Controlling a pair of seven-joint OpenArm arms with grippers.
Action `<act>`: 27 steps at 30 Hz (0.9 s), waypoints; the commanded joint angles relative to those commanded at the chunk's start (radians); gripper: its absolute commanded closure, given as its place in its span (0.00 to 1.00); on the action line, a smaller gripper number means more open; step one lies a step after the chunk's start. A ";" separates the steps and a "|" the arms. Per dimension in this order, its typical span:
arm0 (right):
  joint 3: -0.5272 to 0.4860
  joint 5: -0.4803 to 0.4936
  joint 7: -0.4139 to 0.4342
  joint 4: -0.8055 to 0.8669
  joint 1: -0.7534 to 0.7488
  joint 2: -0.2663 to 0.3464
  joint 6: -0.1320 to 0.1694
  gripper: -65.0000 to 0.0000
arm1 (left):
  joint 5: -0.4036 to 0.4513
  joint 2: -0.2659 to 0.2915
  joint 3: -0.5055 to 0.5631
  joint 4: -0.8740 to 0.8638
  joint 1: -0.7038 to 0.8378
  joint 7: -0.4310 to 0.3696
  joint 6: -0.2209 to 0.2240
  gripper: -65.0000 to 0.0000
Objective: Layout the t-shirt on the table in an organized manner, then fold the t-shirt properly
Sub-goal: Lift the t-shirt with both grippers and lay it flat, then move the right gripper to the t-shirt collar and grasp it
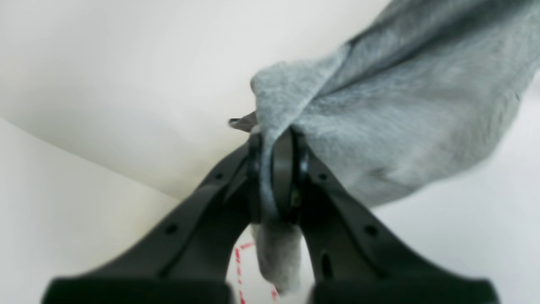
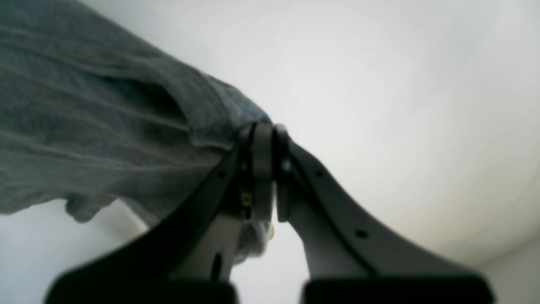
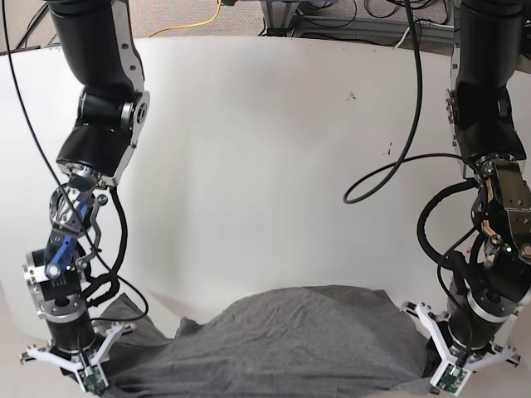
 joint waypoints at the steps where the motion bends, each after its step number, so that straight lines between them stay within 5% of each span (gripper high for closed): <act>1: 0.015 0.002 0.002 0.026 -0.051 -0.006 0.005 1.00 | 0.000 0.000 -0.003 0.009 0.029 0.000 0.000 1.00; 4: 0.043 0.002 0.003 0.081 -0.163 -0.029 0.020 1.00 | 0.000 -0.002 -0.037 0.031 0.132 0.000 -0.006 1.00; 12: 0.141 0.002 0.012 0.124 -0.417 -0.100 0.064 1.00 | 0.002 -0.002 -0.172 0.069 0.474 0.000 -0.167 1.00; 27: 0.195 0.075 0.097 0.114 -0.692 -0.155 0.078 1.00 | 0.005 0.032 -0.192 0.068 0.841 -0.002 -0.261 1.00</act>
